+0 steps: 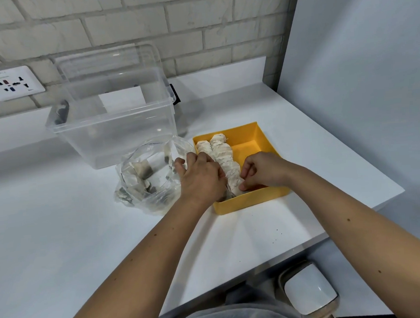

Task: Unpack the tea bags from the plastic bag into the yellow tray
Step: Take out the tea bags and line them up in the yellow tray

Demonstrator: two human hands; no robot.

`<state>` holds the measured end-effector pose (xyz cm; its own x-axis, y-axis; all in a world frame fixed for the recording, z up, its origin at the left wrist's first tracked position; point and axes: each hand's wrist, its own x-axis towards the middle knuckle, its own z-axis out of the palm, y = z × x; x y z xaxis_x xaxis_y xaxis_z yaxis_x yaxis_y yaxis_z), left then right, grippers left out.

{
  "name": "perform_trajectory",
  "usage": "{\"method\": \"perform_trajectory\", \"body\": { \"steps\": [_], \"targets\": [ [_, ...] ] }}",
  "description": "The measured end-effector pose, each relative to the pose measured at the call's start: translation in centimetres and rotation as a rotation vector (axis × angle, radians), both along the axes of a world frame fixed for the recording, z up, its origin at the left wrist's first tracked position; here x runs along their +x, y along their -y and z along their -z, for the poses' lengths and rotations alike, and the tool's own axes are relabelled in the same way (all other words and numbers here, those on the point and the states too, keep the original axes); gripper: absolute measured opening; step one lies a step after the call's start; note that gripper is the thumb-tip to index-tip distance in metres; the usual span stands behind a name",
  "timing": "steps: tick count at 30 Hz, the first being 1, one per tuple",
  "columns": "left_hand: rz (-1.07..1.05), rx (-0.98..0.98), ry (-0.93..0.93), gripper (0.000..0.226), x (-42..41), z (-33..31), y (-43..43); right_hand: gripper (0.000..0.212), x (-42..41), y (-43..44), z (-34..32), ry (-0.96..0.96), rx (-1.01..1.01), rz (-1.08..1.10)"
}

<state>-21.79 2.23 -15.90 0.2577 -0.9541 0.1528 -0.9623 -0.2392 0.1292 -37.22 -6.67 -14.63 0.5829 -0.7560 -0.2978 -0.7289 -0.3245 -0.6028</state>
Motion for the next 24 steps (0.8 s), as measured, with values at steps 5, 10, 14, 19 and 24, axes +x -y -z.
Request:
{"method": "perform_trajectory", "body": {
  "steps": [5, 10, 14, 19, 24],
  "targets": [
    [-0.006, 0.015, -0.028, 0.026, 0.0, 0.5, 0.1, 0.038, -0.1, 0.2, 0.4, -0.123, -0.016, 0.0],
    [-0.016, 0.032, -0.069, 0.027, 0.1, 0.5, 0.1, 0.022, -1.1, 0.7, -0.9, 0.053, 0.277, 0.083],
    [-0.023, 0.019, -0.109, 0.027, 0.2, 0.5, 0.1, 0.019, -0.5, 0.8, 0.0, 0.041, 0.283, 0.069],
    [-0.01, -0.042, -0.151, 0.018, 0.3, 0.1, -0.6, 0.01, -0.1, 1.0, 0.2, 0.101, 0.257, 0.11],
    [0.008, -0.005, -0.129, 0.043, 0.2, 0.1, -0.5, 0.015, 0.3, 0.8, 0.1, 0.025, 0.201, 0.07]
  ]
}}
